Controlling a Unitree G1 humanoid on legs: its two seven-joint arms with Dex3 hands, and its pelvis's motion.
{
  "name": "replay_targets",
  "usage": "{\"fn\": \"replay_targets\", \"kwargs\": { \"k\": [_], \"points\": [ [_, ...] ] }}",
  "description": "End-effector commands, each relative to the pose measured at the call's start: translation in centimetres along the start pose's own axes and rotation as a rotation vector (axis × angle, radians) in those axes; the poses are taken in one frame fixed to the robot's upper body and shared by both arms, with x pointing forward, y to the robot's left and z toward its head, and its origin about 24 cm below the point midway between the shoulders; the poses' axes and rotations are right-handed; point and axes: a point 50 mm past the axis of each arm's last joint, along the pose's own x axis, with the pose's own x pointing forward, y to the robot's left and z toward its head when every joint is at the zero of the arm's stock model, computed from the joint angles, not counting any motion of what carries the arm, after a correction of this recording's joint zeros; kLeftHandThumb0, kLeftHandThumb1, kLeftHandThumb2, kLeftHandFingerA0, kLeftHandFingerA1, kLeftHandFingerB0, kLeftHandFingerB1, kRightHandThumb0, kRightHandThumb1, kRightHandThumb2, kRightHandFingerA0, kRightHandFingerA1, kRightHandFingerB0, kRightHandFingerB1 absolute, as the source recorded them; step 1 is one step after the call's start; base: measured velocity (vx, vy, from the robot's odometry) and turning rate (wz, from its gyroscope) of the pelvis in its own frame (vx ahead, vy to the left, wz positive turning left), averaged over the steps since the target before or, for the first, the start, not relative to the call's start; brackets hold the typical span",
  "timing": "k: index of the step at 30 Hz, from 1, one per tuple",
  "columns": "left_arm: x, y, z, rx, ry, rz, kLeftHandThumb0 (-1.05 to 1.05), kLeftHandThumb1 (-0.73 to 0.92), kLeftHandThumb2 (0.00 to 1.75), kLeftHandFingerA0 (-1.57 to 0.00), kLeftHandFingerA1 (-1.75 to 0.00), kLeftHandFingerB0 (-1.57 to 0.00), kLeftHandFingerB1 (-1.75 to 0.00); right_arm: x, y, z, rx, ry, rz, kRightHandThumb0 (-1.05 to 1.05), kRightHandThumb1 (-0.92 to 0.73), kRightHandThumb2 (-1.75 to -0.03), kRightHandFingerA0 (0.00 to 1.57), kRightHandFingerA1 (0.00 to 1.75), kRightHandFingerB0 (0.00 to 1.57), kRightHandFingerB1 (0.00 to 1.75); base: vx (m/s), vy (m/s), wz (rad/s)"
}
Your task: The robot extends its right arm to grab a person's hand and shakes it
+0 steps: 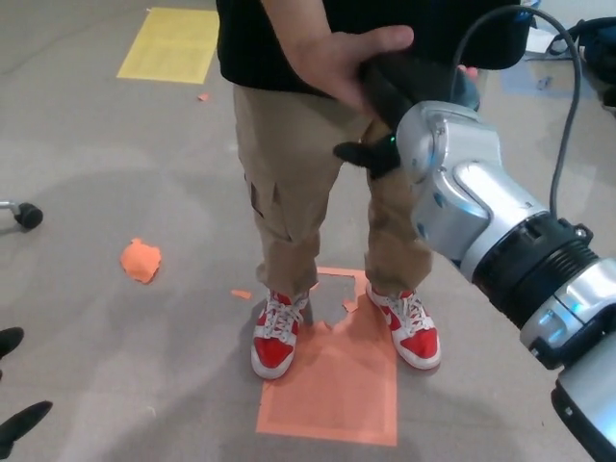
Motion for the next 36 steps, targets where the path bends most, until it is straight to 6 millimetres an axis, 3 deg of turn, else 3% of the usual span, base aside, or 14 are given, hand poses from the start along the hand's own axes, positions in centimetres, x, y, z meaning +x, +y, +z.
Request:
{"fn": "replay_targets", "kwargs": {
  "k": [1,14,18,19,22,23,25,26,27,28,33,34,35,36],
  "points": [
    [-0.2,0.9,0.2,0.008,-0.009,0.009,-0.44,0.58,0.68,-0.04,-0.2,-0.1,-0.28,0.1,3.4,-3.6,-0.016,0.028,-0.056,-0.17,-0.56,-0.57,0.87,0.64,0.8,0.56,0.0,0.0,0.0],
    [-0.3,1.1,0.3,0.034,-0.019,0.008,-0.48,0.67,0.62,-0.08,-0.25,-0.12,-0.26,0.2,3.6,-4.0,0.027,-0.001,-0.149,-0.18,-0.65,-0.59,0.89,0.87,0.76,0.6,0.0,0.0,0.0],
    [-0.1,1.3,0.4,0.032,-0.003,0.018,-0.3,0.56,1.04,-0.03,-0.49,0.0,-0.46,0.2,3.2,-4.2,0.037,-0.012,-0.18,-0.18,-0.69,-0.6,0.88,0.98,0.74,0.62,0.0,0.0,0.0],
    [-0.1,1.3,0.5,0.029,-0.005,0.019,-0.51,0.72,0.62,-0.26,-0.36,-0.15,-0.27,0.2,2.8,-4.0,0.051,-0.018,-0.194,-0.18,-0.7,-0.6,0.88,0.99,0.72,0.58,0.0,0.0,0.0],
    [-0.1,1.4,0.6,0.024,-0.012,0.019,-0.58,0.63,0.79,-0.21,-0.43,-0.11,-0.36,0.1,1.2,-3.3,0.071,-0.055,-0.267,-0.14,-0.68,-0.6,0.9,0.91,0.74,0.59,0.0,0.0,0.0],
    [-0.1,1.4,0.6,0.025,-0.015,0.016,-0.59,0.63,0.82,-0.25,-0.45,-0.11,-0.36,-0.2,0.0,-2.7,0.098,-0.094,-0.326,-0.12,-0.74,-0.63,0.82,1.35,0.75,0.84,0.0,0.0,0.0],
    [-0.1,1.4,0.7,0.028,-0.025,0.009,-0.57,0.64,0.83,-0.26,-0.46,-0.09,-0.36,-1.7,-3.7,-1.0,0.162,-0.213,-0.486,-0.09,-0.64,-0.6,0.83,1.3,0.77,0.79,0.0,0.0,0.0],
    [0.0,1.5,0.8,0.037,-0.03,0.01,-0.56,0.66,0.81,-0.22,-0.43,-0.1,-0.36,-2.7,-5.5,-0.2,0.209,-0.275,-0.541,-0.08,-0.66,-0.6,0.87,1.41,0.69,1.12,0.0,0.0,0.0],
    [0.0,1.5,0.9,0.043,-0.031,0.013,-0.56,0.66,0.81,-0.22,-0.43,-0.1,-0.36,-3.1,-6.2,0.1,0.236,-0.3,-0.556,-0.08,-0.66,-0.6,0.87,1.41,0.69,1.12,0.0,0.0,0.0],
    [0.1,1.5,1.0,0.061,-0.024,0.02,-0.55,0.69,0.78,-0.2,-0.4,-0.13,-0.35,-4.8,-8.9,1.3,0.441,-0.374,-0.567,-0.08,-0.7,-0.74,1.13,0.94,0.8,1.1,0.0,0.0,0.0],
    [0.0,1.4,0.7,0.069,-0.013,0.025,-0.46,0.77,0.64,-0.24,-0.34,-0.15,-0.27,-5.5,-10.9,0.9,0.577,-0.377,-0.543,-0.02,-0.63,-0.73,1.04,1.22,0.79,1.16,0.0,0.0,0.0],
    [-0.1,1.4,0.5,0.075,-0.002,0.025,-0.26,0.59,1.07,-0.09,-0.5,-0.06,-0.49,-4.8,-10.3,0.2,0.591,-0.338,-0.51,0.0,-0.63,-0.74,0.96,1.35,0.8,1.13,0.0,0.0,0.0],
    [-0.2,1.3,0.4,0.082,0.004,0.022,-0.26,0.59,1.07,-0.09,-0.5,-0.06,-0.49,-4.5,-9.8,-0.2,0.599,-0.314,-0.485,0.0,-0.63,-0.74,0.96,1.35,0.8,1.13,0.0,-0.008,0.06],
    [-0.3,1.3,0.3,0.083,0.004,0.02,-0.49,0.77,0.64,-0.24,-0.33,-0.16,-0.28,-3.8,-8.9,-0.9,0.664,-0.287,-0.419,-0.06,-0.63,-0.73,1.11,0.99,0.83,1.05,0.0,0.0,0.0]
  ]
}}
